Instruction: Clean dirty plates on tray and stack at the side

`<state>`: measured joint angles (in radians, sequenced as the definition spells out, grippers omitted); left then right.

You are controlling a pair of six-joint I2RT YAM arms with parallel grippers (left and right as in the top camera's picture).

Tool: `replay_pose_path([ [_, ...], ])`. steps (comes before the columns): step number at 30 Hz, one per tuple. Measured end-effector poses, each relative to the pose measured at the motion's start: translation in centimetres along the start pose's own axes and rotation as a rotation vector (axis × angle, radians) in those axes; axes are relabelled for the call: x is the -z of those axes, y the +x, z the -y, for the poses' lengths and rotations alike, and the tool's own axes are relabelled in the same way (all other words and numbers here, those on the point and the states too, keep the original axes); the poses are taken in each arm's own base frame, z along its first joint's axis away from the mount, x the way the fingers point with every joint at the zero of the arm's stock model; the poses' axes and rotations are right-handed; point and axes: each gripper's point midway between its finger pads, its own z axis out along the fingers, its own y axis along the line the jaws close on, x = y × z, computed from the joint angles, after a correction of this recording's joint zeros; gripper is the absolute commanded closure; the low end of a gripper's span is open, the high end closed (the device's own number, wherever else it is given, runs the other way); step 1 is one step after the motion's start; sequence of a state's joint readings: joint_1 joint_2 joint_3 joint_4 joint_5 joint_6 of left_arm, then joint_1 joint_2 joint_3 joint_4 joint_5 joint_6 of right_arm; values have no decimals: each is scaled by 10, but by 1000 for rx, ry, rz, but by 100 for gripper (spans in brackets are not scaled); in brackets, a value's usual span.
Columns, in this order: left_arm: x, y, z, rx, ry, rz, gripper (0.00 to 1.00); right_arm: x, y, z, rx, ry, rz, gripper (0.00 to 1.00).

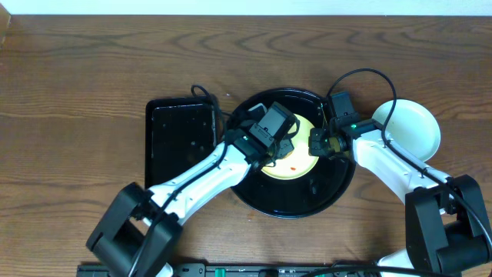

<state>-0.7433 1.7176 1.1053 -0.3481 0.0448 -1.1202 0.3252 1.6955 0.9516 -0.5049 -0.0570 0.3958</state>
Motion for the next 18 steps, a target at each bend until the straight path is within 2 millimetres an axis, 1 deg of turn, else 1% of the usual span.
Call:
replay_pose_path([
  [5, -9, 0, 1, 87, 5, 2, 92, 0, 0, 0, -3, 0, 0, 99],
  [9, -9, -1, 11, 116, 41, 14, 92, 0, 0, 0, -4, 0, 0, 99],
  [12, -15, 4, 16, 118, 53, 12, 92, 0, 0, 0, -4, 0, 0, 99],
  [18, -38, 20, 12, 115, 26, -13, 92, 0, 0, 0, -6, 0, 0, 99],
])
